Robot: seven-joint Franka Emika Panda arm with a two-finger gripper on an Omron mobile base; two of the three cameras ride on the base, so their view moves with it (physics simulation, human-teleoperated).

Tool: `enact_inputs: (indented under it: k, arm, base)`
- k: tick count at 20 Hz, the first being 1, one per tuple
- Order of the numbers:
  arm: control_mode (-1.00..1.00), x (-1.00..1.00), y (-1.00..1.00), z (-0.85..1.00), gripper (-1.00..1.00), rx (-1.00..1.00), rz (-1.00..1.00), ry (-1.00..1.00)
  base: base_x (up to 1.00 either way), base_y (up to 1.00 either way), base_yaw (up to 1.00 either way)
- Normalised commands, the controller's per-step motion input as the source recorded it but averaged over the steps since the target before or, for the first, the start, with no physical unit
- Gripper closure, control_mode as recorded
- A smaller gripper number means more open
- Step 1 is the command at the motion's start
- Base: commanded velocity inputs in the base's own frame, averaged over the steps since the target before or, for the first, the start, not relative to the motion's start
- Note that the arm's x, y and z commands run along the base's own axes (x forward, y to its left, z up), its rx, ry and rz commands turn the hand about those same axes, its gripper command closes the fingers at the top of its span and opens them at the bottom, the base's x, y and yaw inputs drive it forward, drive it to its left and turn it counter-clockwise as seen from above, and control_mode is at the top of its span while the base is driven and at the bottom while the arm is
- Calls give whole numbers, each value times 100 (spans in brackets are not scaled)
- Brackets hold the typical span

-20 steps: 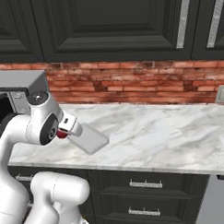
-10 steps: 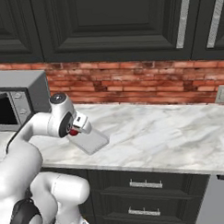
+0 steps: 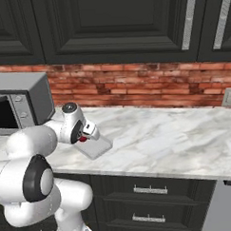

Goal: Take the tomato and onion out of the freezer and place them in the tupperware container on the counter. Then put the tupperware containing the vegetables back in the freezer.

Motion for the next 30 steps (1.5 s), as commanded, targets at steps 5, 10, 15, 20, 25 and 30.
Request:
enact_inputs:
  k: [5, 10, 15, 20, 25, 30]
  arm:
    - [-100, 32, 0, -39, 100, 0, -2, 0]
    - [-100, 20, 0, -27, 100, 0, -3, 0]
    - [-100, 11, 0, -13, -100, 0, -3, 0]
    - [-100, 14, 0, -4, -100, 0, -3, 0]
    - [-100, 2, 0, 0, -100, 0, -3, 0]
    - [-100, -20, 0, 33, -100, 0, -1, -9]
  base:
    - [0, 0, 0]
    - [0, 0, 0]
    - [0, 0, 0]
    - [0, 0, 0]
    - [0, 0, 0]
    - [0, 0, 0]
